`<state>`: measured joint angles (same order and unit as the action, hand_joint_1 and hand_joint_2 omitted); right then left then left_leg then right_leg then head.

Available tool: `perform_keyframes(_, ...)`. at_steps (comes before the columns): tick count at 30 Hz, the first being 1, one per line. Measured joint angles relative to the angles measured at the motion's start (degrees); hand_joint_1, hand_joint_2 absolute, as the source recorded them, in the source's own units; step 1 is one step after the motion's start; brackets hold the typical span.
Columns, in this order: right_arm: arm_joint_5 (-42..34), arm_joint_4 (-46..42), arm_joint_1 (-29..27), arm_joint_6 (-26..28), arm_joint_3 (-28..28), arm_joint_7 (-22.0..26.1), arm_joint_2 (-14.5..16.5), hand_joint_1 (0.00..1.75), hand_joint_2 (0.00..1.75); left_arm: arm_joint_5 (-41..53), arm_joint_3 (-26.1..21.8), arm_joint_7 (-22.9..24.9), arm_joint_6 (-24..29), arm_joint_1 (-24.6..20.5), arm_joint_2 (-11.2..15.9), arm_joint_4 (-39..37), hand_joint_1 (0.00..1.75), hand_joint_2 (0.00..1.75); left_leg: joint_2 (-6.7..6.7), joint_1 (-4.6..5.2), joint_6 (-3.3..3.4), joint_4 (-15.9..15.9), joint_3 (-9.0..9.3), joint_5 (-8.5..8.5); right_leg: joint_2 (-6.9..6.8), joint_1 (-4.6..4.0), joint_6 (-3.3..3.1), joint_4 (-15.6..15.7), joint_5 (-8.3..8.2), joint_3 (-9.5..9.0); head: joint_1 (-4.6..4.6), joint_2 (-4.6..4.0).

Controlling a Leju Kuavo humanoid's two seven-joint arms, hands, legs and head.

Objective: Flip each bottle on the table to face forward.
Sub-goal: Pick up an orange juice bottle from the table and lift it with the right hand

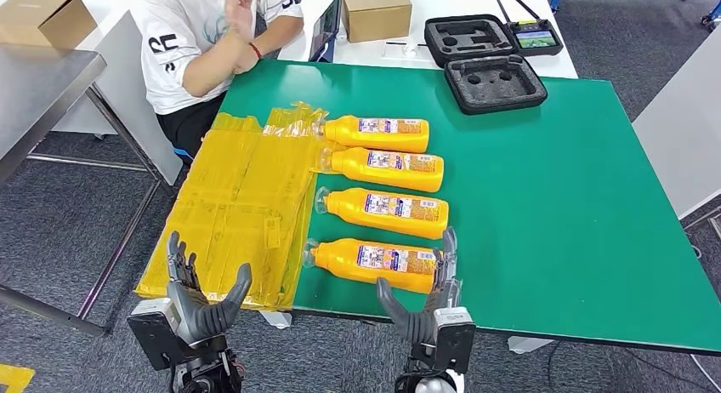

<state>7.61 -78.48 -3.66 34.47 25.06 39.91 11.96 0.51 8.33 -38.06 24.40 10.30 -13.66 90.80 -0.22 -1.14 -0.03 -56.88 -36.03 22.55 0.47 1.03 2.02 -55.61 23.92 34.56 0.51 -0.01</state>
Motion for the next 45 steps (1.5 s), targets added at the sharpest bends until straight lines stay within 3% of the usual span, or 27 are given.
perform_keyframes(13,4.4,0.0,-0.3,-2.9,-2.8,-0.5,0.4,0.00,1.75,0.8,-0.3,0.7,-0.5,0.1,-0.3,0.6,0.00,1.75,0.00,0.00,0.00,0.0,0.00,0.00,0.00,0.00,0.00,0.0,0.00,0.00,0.00,0.00)
perform_keyframes(17,12.6,-0.5,-0.3,-4.6,-3.8,-3.8,0.3,0.00,1.75,1.5,-0.3,0.6,-1.8,0.1,-0.3,0.6,0.00,1.75,0.00,0.00,0.00,0.0,0.00,0.00,0.00,0.00,0.00,0.0,0.00,0.00,0.00,0.01)
perform_keyframes(21,27.0,-2.2,-0.2,-9.5,-4.8,-12.6,-0.5,0.00,1.75,3.3,-0.1,0.4,-2.4,0.0,-0.3,0.4,0.00,1.75,0.00,0.00,0.00,0.0,0.01,-0.01,0.00,0.00,0.01,0.0,-0.01,-0.01,0.00,0.01)
perform_keyframes(25,39.3,-3.6,1.3,-14.1,-5.2,-22.1,-3.5,0.00,1.75,3.4,0.0,0.3,-3.4,-0.7,-0.1,-0.3,0.00,1.75,0.00,0.03,0.02,0.0,0.00,-0.02,0.00,0.04,0.02,0.0,-0.02,-0.02,0.01,0.00)
perform_keyframes(33,45.5,-3.5,7.9,-24.2,-2.9,-33.5,-13.0,0.00,1.75,0.8,0.0,-0.5,-3.5,-2.2,0.8,-1.7,0.00,1.75,0.00,0.14,0.10,0.0,0.00,-0.07,0.00,0.15,0.06,0.0,-0.06,-0.04,0.01,0.01)
perform_keyframes(39,45.9,-0.9,12.5,-28.7,0.3,-37.1,-16.4,0.00,1.75,0.3,0.0,-0.5,-2.8,-2.4,1.2,-1.8,0.00,1.75,0.00,0.14,0.10,0.0,0.00,-0.07,-0.01,0.15,0.06,0.0,-0.05,-0.03,0.01,0.00)
perform_keyframes(45,45.7,-0.1,13.5,-29.2,0.9,-37.6,-17.0,0.00,1.75,0.2,0.0,-0.5,-2.8,-2.5,1.4,-1.8,0.00,1.75,0.00,0.14,0.10,0.0,0.00,-0.07,-0.01,0.15,0.06,0.0,-0.05,-0.03,-0.01,0.00)
